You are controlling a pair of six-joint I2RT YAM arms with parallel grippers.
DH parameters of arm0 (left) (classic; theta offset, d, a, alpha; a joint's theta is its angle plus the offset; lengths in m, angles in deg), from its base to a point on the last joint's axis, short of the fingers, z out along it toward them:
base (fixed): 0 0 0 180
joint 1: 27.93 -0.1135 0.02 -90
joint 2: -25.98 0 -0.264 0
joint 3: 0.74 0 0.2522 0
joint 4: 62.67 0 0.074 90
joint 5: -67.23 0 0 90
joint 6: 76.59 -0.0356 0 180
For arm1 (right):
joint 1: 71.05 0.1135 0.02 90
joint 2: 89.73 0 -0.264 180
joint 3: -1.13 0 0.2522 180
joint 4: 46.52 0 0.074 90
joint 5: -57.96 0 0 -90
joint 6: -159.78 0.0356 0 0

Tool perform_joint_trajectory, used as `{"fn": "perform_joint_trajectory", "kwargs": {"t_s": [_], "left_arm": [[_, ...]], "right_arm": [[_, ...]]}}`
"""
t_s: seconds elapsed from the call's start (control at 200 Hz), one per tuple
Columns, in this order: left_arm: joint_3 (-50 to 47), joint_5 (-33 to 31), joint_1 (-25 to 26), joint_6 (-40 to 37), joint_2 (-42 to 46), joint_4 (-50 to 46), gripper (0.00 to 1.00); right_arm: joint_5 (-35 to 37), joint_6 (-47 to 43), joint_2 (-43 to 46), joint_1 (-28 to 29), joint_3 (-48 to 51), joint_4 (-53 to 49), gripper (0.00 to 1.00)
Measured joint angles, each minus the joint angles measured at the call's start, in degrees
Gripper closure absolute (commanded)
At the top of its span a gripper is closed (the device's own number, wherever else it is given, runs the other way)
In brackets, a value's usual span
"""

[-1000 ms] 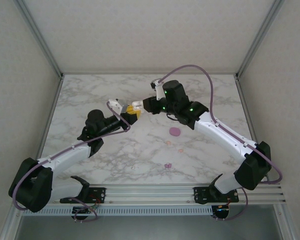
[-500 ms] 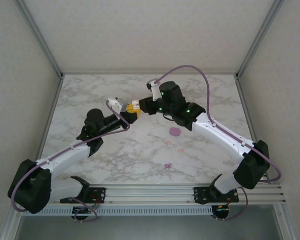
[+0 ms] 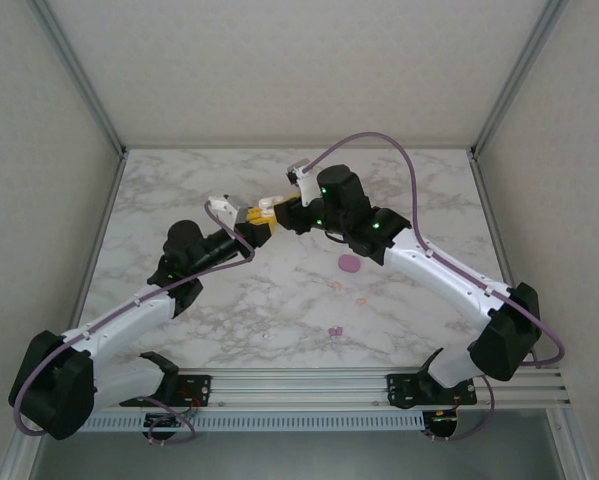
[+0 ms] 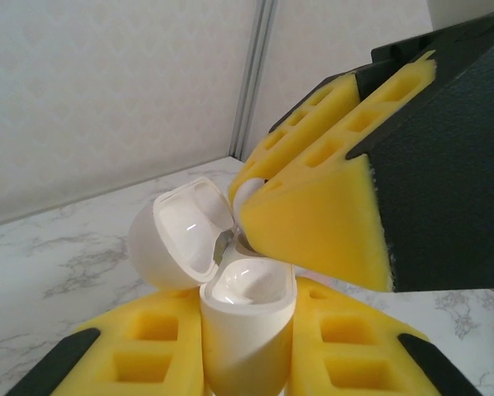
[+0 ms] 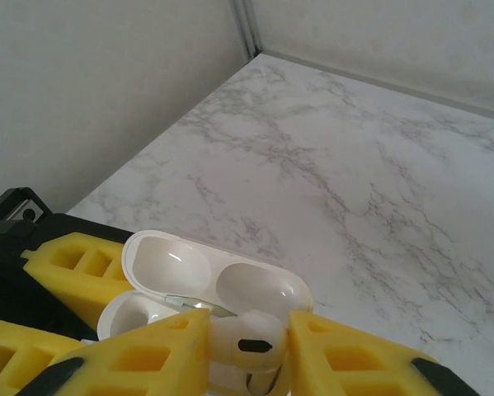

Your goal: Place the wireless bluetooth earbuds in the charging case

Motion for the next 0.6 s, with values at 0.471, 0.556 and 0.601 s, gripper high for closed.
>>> {"fn": "perform_joint_trajectory", "kwargs": {"t_s": [0.471,0.556,0.601], "left_arm": [[-0.26,0.00,0.11,-0.48,1.73,0.00,0.90],[-0.26,-0.02,0.11,-0.92,2.19,0.07,0.90],[-0.26,0.00,0.11,-1.11,2.34,0.07,0.90]], "right_arm": [[-5.35,3.45,0.07,-0.39,-4.00,-5.44,0.48],[-7.13,4.90,0.15,-0.72,-5.16,-6.49,0.43],[-7.72,5.70,0.28,-0.76,-5.55,-7.23,0.42]]}}
